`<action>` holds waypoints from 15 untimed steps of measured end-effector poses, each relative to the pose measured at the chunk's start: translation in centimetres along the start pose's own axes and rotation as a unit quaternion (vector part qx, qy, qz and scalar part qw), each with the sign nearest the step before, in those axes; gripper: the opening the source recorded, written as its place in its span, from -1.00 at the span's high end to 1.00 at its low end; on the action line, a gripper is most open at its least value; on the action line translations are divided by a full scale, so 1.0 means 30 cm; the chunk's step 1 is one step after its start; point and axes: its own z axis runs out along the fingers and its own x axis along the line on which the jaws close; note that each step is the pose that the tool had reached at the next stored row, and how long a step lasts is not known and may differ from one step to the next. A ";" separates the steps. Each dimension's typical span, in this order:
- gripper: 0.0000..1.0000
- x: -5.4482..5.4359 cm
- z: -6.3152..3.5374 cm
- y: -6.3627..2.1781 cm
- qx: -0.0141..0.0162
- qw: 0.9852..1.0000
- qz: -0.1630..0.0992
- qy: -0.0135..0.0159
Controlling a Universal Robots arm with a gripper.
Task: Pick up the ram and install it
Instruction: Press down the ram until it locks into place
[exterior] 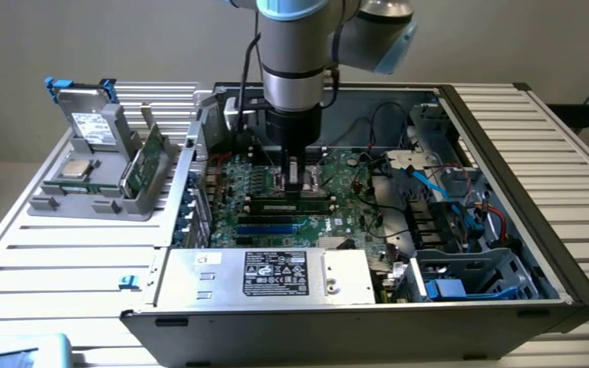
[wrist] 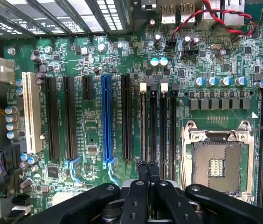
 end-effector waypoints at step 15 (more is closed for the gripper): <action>0.78 -0.001 0.025 0.005 0.000 1.000 0.000 0.000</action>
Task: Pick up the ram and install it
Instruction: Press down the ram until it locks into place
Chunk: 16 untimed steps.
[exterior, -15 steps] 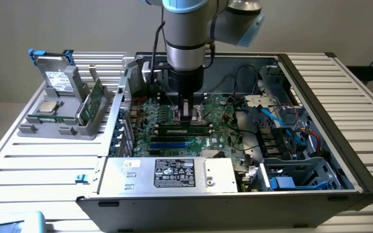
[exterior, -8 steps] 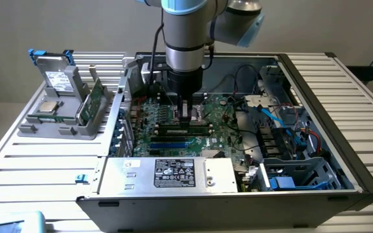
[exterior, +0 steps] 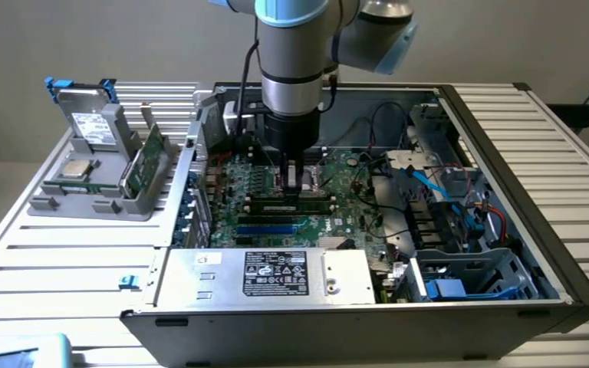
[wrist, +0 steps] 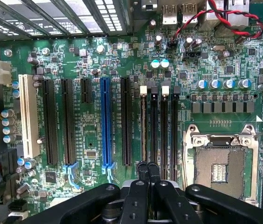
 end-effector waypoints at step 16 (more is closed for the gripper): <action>0.78 0.006 -0.120 -0.009 0.000 1.000 0.000 0.000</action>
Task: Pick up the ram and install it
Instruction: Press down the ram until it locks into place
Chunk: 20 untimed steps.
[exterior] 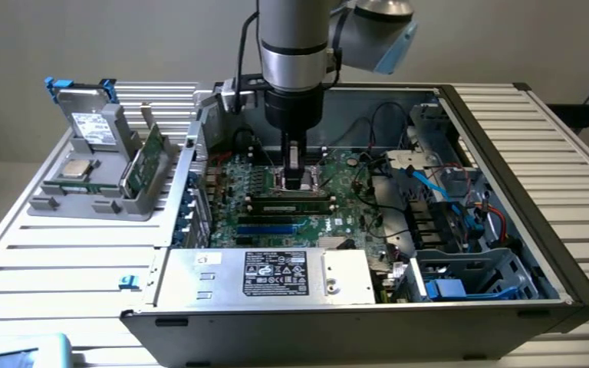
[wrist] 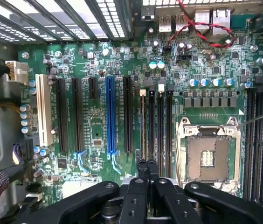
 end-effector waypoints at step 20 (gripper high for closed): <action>0.78 0.001 -0.007 -0.001 -0.004 0.998 0.064 0.001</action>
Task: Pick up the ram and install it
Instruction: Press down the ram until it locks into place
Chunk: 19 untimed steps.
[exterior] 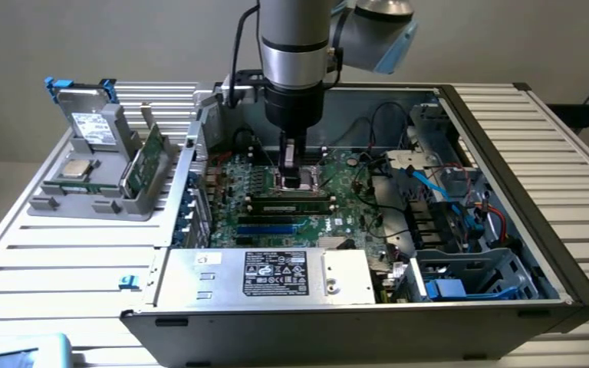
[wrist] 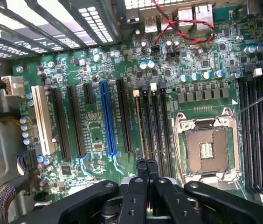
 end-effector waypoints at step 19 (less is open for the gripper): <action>0.78 0.000 0.000 0.000 -0.007 0.991 0.136 0.002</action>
